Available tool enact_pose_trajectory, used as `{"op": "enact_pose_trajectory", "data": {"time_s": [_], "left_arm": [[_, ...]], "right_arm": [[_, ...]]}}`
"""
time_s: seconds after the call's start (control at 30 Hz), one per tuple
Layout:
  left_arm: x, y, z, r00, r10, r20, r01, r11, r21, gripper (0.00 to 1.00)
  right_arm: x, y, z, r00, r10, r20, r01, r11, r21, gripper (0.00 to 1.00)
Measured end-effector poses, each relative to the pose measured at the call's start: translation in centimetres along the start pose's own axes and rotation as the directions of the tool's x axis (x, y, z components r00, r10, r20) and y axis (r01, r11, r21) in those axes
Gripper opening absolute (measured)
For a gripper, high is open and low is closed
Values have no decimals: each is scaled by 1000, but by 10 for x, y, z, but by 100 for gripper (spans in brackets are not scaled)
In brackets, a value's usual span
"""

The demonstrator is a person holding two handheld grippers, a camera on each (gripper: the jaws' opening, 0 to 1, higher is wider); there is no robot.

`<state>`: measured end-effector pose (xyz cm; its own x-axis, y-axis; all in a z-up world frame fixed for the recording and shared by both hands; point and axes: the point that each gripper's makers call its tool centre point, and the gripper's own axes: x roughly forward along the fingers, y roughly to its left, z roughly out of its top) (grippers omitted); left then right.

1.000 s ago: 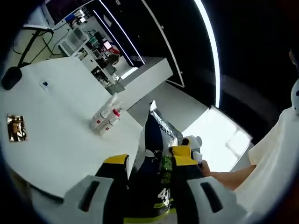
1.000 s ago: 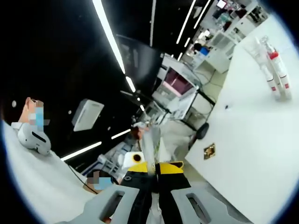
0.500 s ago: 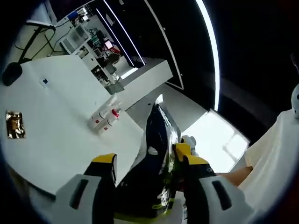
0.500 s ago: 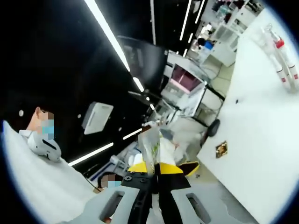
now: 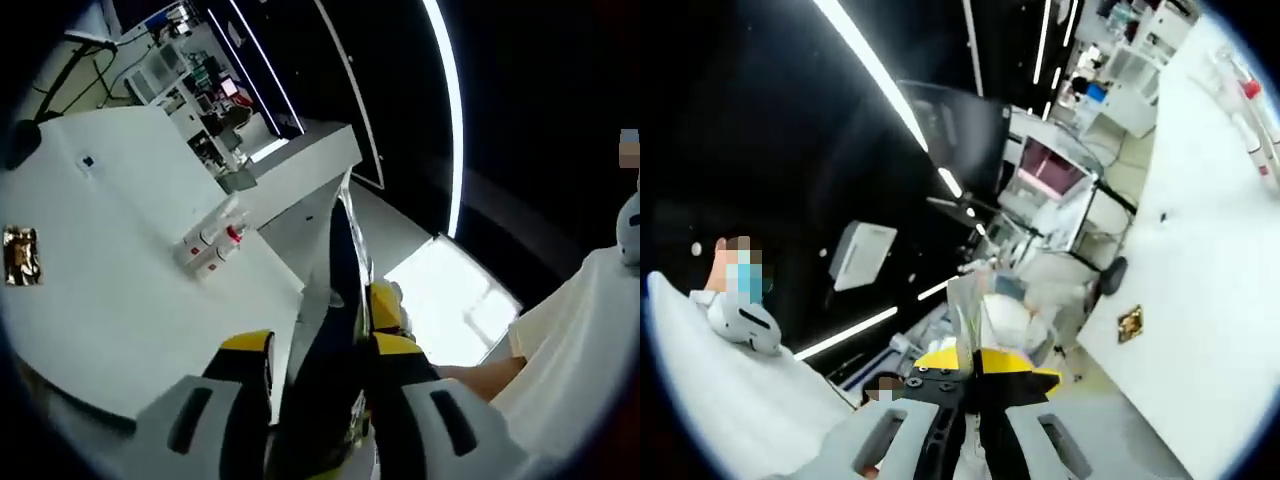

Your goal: Arrange the skincare products in the storage area until every visible bottle or jar stands upright without overlapping.

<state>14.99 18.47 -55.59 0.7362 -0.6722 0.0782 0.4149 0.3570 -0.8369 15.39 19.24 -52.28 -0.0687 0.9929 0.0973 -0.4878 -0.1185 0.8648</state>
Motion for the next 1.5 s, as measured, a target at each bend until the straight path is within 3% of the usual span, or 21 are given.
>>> {"op": "enact_pose_trajectory", "data": {"time_s": [0.13,0.17,0.33,0.4,0.47,0.5,0.53,0.6,0.83,0.9,0.93,1.03,1.17,1.23,1.27,1.33,1.37,1.4,1.5], "left_arm": [[3,-12,-9,998,-66,-21,64,994,-93,3],[3,-13,-11,997,-75,-27,72,994,-84,0],[5,-12,-12,997,-68,-21,65,992,-106,0],[6,-12,-10,998,-69,-7,68,992,-105,0],[7,-7,1,998,-33,54,39,993,-111,0],[6,-6,5,997,-33,74,41,993,-108,0],[5,-5,11,994,-28,104,41,992,-121,0],[5,-9,10,993,-51,102,69,982,-175,0],[8,-5,-2,998,-23,50,32,981,-193,0],[8,-5,-4,999,-18,36,25,982,-187,0],[8,-4,-3,999,-18,41,25,982,-188,0],[4,0,11,995,-15,102,39,972,-234,0],[2,-2,16,992,-29,125,58,970,-234,0],[0,-4,26,985,-38,167,85,956,-280,0],[-5,-2,38,973,-33,228,103,948,-302,0],[-9,-1,38,974,-42,223,110,946,-305,0],[-10,-3,36,975,-58,212,110,965,-240,0],[-9,-2,37,973,-44,225,96,969,-226,0],[-7,-4,37,972,-55,229,119,954,-274,0]], "right_arm": [[-6,-8,-5,1000,-30,-2,30,1000,5,0],[-7,-10,-7,999,-40,-7,40,999,-1,0],[-14,-7,-5,999,-7,53,6,1000,12,2],[-16,-3,-2,995,17,99,-22,999,44,9],[-19,-6,-7,995,13,100,-21,997,81,22],[-22,-7,-11,995,6,100,-13,997,70,23],[-22,-8,-13,996,4,95,-11,998,69,18],[-25,-10,-25,997,-26,68,24,1000,18,6],[-33,-12,-33,994,-42,98,39,998,39,0],[-34,-14,-33,993,-68,97,71,997,-23,0],[-34,-12,-33,993,-64,102,66,998,-9,0],[-43,-14,-27,989,-69,131,69,998,1,0],[-50,-14,-25,987,-70,147,69,998,9,0],[-51,-14,-24,985,-62,159,60,998,19,0],[-54,-14,-22,983,-59,173,56,998,21,0],[-53,-10,-21,981,-46,190,40,999,36,0],[-52,-7,-22,981,-29,194,22,999,41,0],[-51,-7,-22,980,-27,197,19,999,45,0],[-52,-10,-20,975,-24,220,13,999,53,0]]}}
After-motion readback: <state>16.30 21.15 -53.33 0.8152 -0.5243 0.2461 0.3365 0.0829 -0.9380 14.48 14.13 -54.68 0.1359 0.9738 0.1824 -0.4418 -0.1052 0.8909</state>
